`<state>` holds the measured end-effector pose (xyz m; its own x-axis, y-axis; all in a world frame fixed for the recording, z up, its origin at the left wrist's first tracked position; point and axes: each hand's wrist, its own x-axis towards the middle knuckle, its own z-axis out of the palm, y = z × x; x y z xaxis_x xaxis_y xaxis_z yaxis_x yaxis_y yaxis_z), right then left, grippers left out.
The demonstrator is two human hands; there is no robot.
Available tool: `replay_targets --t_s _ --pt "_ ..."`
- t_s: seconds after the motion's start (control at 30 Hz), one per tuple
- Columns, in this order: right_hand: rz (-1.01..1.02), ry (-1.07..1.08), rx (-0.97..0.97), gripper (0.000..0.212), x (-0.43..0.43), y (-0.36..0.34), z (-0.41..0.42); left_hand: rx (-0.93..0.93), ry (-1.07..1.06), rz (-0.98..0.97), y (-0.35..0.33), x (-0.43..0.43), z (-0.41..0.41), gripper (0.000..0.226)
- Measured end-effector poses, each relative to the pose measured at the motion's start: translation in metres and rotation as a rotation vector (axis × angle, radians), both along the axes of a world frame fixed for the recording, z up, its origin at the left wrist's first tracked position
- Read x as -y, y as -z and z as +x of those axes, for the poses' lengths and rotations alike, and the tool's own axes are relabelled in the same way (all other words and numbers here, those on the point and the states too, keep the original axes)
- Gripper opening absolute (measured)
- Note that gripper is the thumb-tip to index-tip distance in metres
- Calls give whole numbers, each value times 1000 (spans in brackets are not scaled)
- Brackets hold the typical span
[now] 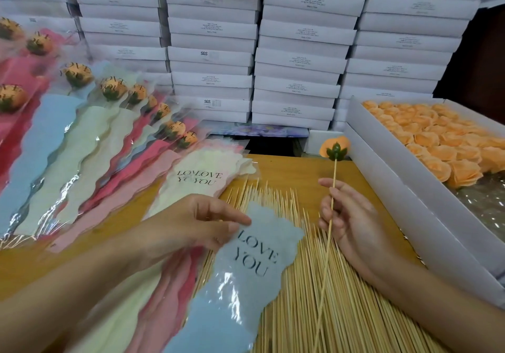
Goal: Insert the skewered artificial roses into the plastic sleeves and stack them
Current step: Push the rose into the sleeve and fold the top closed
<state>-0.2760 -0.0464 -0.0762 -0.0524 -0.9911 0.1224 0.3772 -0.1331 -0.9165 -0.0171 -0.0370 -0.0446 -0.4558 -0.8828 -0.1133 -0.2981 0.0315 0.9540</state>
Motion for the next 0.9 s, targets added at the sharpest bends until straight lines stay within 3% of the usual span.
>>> replay_targets --t_s 0.1,0.23,0.4,0.5,0.67,0.8,0.9 --pt "8 -1 -21 23 -1 0 0 -20 -80 -62 2 0 -5 16" --pt "23 -4 -42 23 0 0 0 32 -127 -134 5 2 -3 19" --pt "28 13 -116 24 -1 1 -1 98 13 -93 7 6 0 66" --pt "27 16 -125 23 -1 0 0 69 40 -137 11 7 -2 75" --pt "4 13 -109 22 -3 -6 2 -108 -118 -281 18 7 -10 41" --pt "-83 27 -79 22 -4 -23 6 -262 -264 -279 24 8 -9 13" --pt "-172 102 -101 23 -3 -44 6 -288 -302 -289 27 10 -9 5"
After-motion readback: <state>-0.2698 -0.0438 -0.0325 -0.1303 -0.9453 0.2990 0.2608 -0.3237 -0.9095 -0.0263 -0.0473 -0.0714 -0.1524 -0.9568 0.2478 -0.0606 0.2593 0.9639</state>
